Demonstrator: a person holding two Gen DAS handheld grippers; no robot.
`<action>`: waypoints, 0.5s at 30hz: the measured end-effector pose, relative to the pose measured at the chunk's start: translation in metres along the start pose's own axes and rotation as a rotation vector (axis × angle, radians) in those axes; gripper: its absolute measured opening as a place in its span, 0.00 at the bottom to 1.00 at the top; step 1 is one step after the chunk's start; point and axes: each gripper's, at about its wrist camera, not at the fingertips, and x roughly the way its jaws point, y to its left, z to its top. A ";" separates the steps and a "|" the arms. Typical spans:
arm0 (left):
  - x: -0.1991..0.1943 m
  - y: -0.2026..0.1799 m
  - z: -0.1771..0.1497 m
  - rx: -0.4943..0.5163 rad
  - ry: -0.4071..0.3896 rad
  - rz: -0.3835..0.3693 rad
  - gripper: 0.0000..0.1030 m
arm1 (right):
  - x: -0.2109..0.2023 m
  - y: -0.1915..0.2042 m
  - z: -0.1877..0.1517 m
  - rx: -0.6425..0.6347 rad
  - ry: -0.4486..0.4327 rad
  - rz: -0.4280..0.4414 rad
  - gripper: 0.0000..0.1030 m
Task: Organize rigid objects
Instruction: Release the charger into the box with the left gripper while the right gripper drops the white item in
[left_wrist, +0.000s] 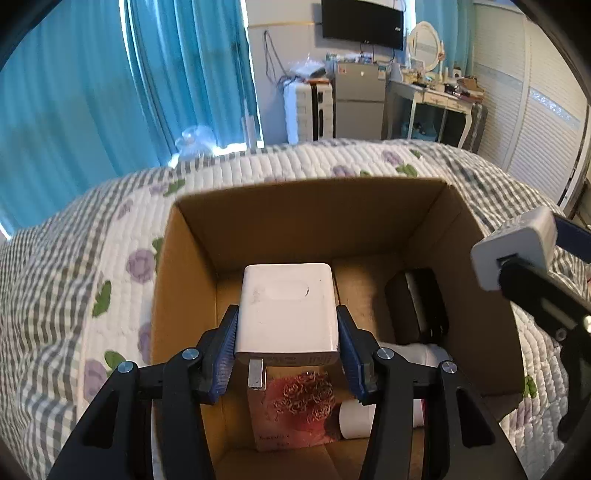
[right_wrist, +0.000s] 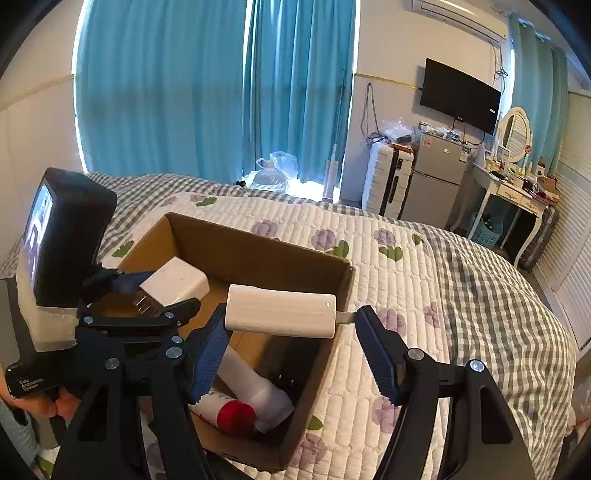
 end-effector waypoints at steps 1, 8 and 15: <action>0.001 0.001 -0.001 -0.004 0.008 -0.004 0.51 | 0.000 -0.001 -0.001 0.002 0.001 -0.001 0.66; -0.024 0.002 -0.003 -0.004 -0.064 0.027 0.79 | 0.000 -0.001 0.005 -0.004 0.004 0.001 0.66; -0.037 0.014 -0.006 0.001 -0.104 0.064 0.79 | 0.029 0.004 0.020 -0.011 0.017 -0.010 0.67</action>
